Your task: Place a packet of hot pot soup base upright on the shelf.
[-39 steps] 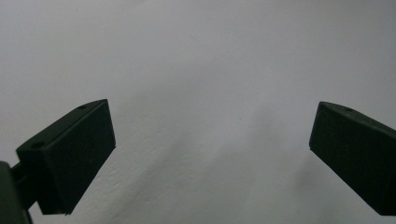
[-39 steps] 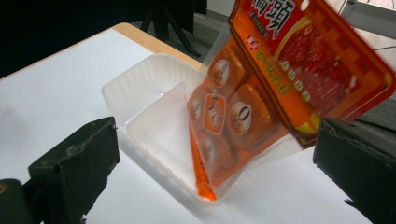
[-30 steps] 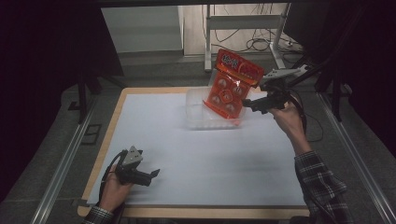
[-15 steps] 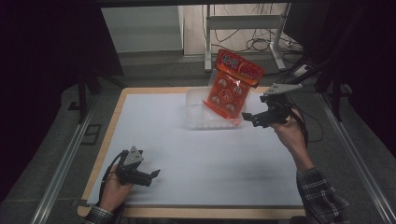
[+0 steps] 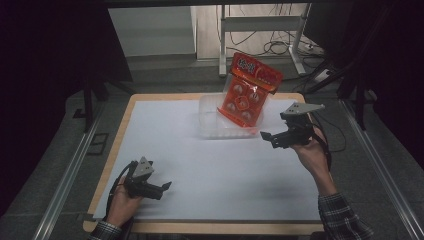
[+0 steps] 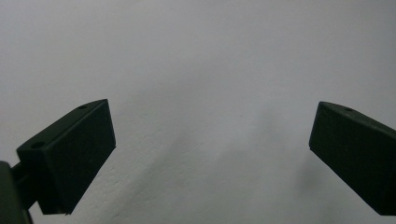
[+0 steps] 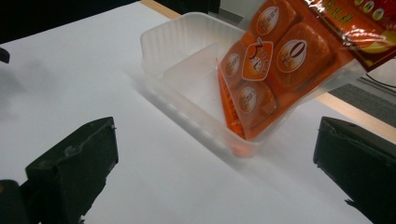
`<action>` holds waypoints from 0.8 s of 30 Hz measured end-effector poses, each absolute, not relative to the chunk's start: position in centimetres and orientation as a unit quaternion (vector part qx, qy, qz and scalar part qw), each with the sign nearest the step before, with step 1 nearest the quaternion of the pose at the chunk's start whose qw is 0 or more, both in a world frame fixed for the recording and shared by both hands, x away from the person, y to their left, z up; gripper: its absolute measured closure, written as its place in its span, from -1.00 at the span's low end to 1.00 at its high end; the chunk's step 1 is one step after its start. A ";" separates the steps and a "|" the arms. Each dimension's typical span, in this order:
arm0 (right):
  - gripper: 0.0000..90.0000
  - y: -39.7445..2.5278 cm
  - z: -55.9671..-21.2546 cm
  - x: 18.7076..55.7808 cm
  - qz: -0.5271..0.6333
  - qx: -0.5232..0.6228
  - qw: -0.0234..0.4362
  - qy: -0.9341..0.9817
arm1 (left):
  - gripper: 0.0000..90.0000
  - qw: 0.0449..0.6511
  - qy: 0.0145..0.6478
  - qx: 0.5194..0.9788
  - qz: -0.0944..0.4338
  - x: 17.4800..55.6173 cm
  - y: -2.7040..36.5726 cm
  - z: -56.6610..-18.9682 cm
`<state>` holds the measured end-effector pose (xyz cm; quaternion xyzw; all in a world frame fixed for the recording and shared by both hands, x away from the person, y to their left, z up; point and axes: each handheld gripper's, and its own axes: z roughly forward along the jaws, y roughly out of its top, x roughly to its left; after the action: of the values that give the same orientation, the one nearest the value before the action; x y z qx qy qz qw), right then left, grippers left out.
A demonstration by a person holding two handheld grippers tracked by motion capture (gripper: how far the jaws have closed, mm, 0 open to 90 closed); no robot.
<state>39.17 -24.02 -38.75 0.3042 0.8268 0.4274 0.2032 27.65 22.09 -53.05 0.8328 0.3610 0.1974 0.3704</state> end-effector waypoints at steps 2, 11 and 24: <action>-1.00 -24.1 -39.0 38.8 0.429 0.304 0.201 0.827 | -1.00 0.370 0.361 0.833 0.197 27.6 22.1 -53.0; -1.00 -24.3 -40.7 37.2 0.436 0.306 0.184 0.826 | -1.00 0.370 0.362 0.832 0.199 27.6 22.1 -53.0; -1.00 -24.6 -42.8 34.6 0.446 0.307 0.175 0.822 | -1.00 0.369 0.362 0.832 0.201 27.6 22.0 -53.0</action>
<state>34.64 -24.62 -42.75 0.3073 0.8224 0.4455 0.1752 27.61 22.03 -53.04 0.8321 0.3618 0.2007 0.3693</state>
